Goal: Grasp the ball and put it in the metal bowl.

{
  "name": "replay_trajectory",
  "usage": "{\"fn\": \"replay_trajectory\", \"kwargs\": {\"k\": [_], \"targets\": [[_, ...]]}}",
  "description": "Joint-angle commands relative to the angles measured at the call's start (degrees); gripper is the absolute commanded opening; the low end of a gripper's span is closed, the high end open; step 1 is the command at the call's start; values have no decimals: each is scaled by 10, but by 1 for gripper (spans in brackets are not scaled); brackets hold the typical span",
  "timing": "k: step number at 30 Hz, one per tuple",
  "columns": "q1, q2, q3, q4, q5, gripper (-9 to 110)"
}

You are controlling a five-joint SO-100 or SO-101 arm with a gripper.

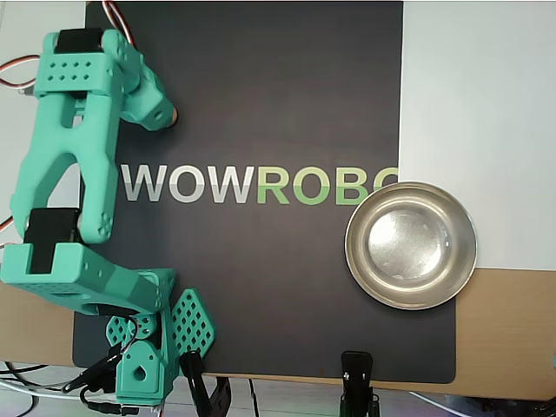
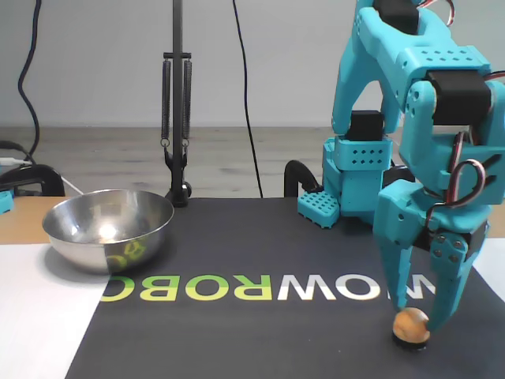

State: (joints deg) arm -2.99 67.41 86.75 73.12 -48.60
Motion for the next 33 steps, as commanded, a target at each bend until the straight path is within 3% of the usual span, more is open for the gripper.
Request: {"fn": "replay_trajectory", "kwargs": {"k": [1, 14, 33], "targets": [[4, -3, -8, -11, 4, 13], [11, 54, -7, 2, 4, 13], [13, 198, -33, 110, 23, 13]]}}
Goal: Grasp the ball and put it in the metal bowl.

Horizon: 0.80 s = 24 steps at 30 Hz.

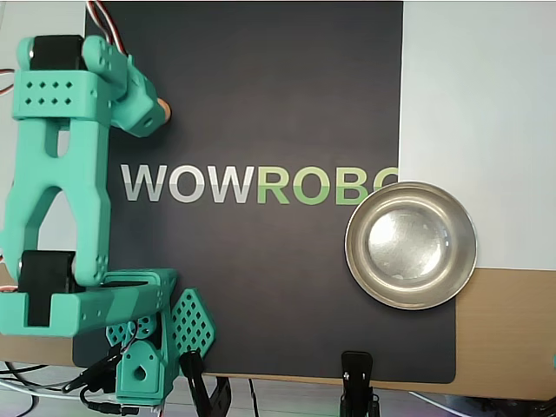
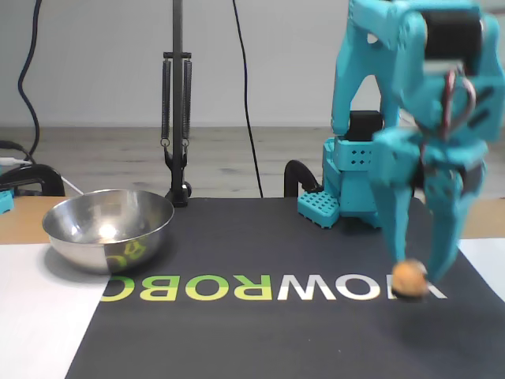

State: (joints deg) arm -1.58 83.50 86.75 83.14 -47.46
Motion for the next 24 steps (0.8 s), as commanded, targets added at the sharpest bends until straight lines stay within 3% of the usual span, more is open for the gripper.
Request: {"fn": "replay_trajectory", "kwargs": {"k": [1, 9, 16, 24], "targets": [[0, 40, -44, 18, 20, 13], [5, 45, -124, 85, 41, 13], [49, 45, -163, 69, 200, 13], [86, 83, -157, 69, 286, 13]]}}
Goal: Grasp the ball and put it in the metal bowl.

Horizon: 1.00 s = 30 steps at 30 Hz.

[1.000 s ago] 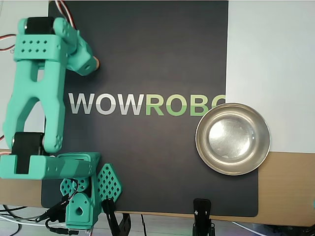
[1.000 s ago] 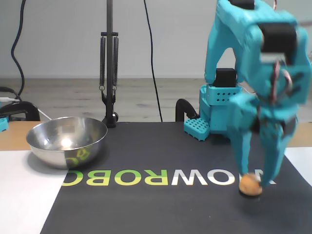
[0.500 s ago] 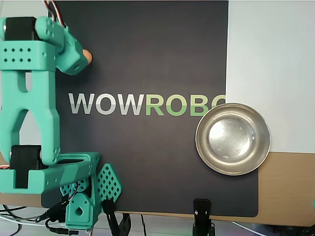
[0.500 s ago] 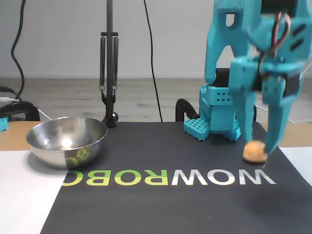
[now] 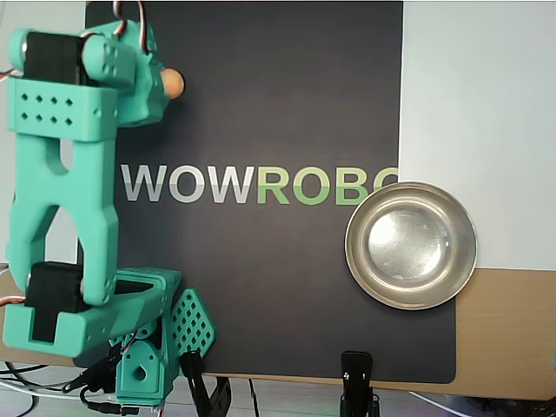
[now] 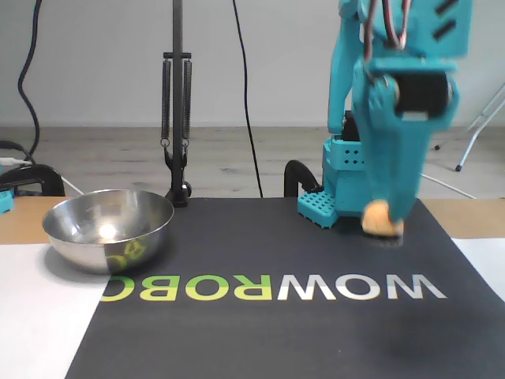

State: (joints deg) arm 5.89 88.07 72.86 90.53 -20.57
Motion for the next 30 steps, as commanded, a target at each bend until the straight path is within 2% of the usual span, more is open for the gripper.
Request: {"fn": "replay_trajectory", "kwargs": {"k": [1, 15, 21, 30], "targets": [[18, 42, -18, -4, 18, 13], [87, 50, 37, -1, 21, 13], [116, 47, 38, -5, 113, 13], [196, 50, 37, -5, 134, 13]]}}
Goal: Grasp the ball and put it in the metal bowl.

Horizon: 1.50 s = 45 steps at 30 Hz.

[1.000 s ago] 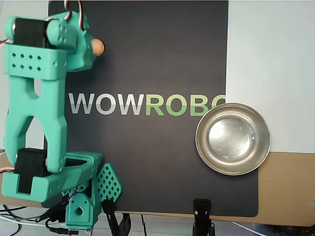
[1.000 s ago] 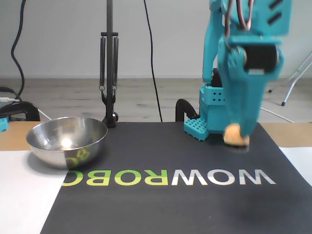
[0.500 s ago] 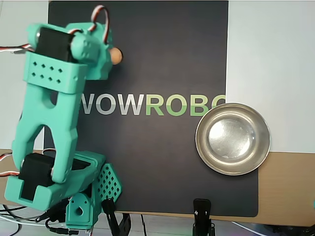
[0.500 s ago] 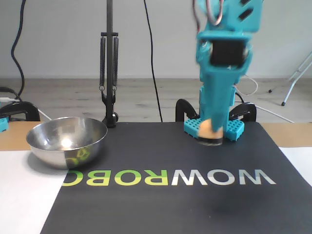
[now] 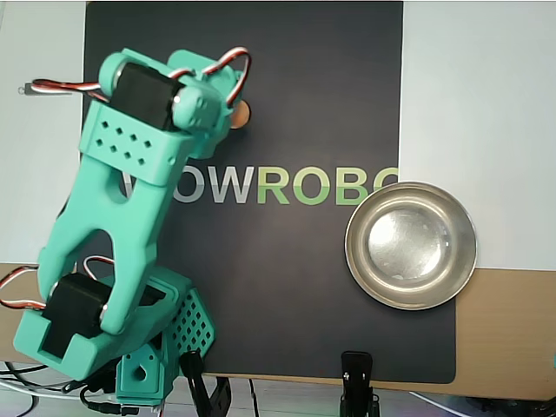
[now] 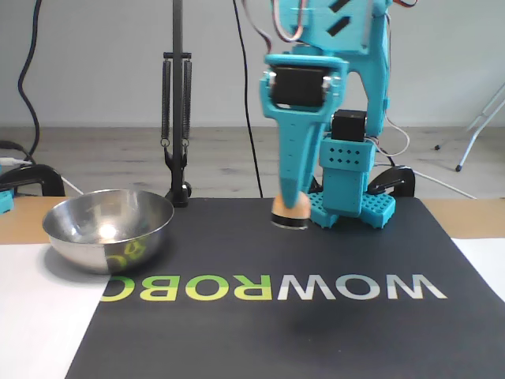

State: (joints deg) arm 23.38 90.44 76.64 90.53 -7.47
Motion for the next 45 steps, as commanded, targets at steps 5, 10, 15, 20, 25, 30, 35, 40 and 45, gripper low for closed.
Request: {"fn": "replay_trajectory", "kwargs": {"k": [5, 10, 15, 20, 25, 30, 35, 40, 45], "targets": [[83, 26, -7, -6, 4, 13], [142, 26, -7, -6, 4, 13], [200, 26, -7, -6, 4, 13], [259, 23, -7, -6, -1, 13], [313, 19, -7, -5, -2, 13], [358, 18, -7, -6, 0, 13], [403, 11, -7, -6, 1, 13], [423, -26, -9, -40, 1, 13], [425, -62, -9, -91, 1, 13]]}}
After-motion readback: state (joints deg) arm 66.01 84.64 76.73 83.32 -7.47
